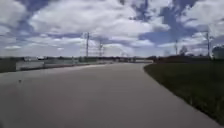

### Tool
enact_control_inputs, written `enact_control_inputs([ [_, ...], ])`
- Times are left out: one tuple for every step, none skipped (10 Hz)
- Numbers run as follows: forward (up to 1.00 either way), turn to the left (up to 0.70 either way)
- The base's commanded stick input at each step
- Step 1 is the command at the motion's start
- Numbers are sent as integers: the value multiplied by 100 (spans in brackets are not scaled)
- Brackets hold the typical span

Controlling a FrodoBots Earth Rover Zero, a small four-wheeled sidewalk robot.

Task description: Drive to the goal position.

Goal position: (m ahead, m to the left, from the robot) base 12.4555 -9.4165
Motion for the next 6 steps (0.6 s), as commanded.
enact_control_inputs([
  [100, 0],
  [100, 0],
  [100, -15],
  [100, 0],
  [100, 0],
  [100, 0],
])
